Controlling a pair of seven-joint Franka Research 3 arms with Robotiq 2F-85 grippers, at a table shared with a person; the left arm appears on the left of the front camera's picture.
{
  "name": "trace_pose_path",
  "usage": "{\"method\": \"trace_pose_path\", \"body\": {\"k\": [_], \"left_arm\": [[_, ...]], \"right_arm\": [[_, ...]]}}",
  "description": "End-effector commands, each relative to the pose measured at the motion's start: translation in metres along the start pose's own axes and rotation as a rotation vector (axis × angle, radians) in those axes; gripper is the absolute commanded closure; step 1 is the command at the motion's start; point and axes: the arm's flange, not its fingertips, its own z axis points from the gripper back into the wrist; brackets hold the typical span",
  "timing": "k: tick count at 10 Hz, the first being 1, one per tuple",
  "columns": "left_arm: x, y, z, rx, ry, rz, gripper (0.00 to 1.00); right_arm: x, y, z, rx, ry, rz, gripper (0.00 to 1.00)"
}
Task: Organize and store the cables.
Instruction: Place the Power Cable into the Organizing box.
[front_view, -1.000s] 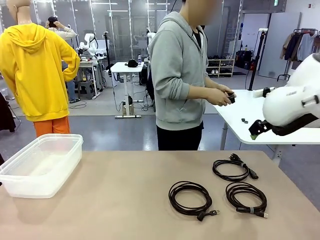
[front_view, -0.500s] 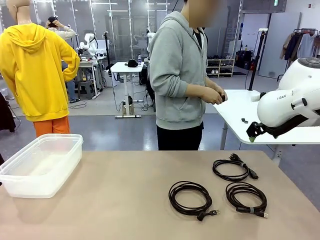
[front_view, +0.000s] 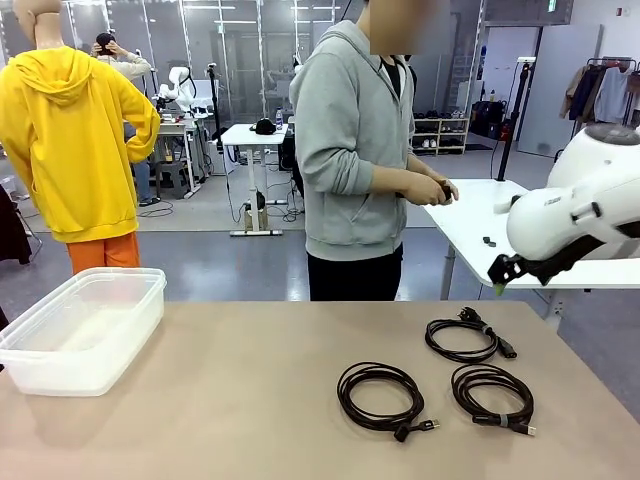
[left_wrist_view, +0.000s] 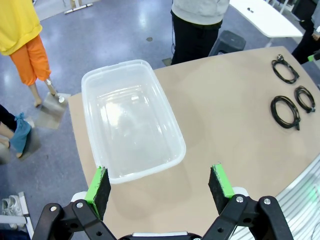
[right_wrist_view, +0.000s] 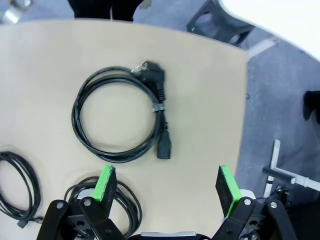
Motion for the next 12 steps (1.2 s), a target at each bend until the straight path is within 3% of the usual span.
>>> {"method": "trace_pose_path", "body": {"k": [1, 7, 12], "left_arm": [[0.001, -0.001, 0.000, -0.005, -0.003, -0.004, 0.00], [0.001, -0.001, 0.000, -0.005, -0.003, -0.004, 0.00], [0.001, -0.001, 0.000, -0.005, -0.003, -0.004, 0.00]], "right_arm": [[0.023, -0.005, -0.048, 0.013, 0.071, 0.042, 0.00], [0.040, -0.031, -0.119, 0.100, 0.223, 0.043, 0.00], [0.060, -0.027, -0.157, 0.084, 0.272, 0.037, 0.00]]}}
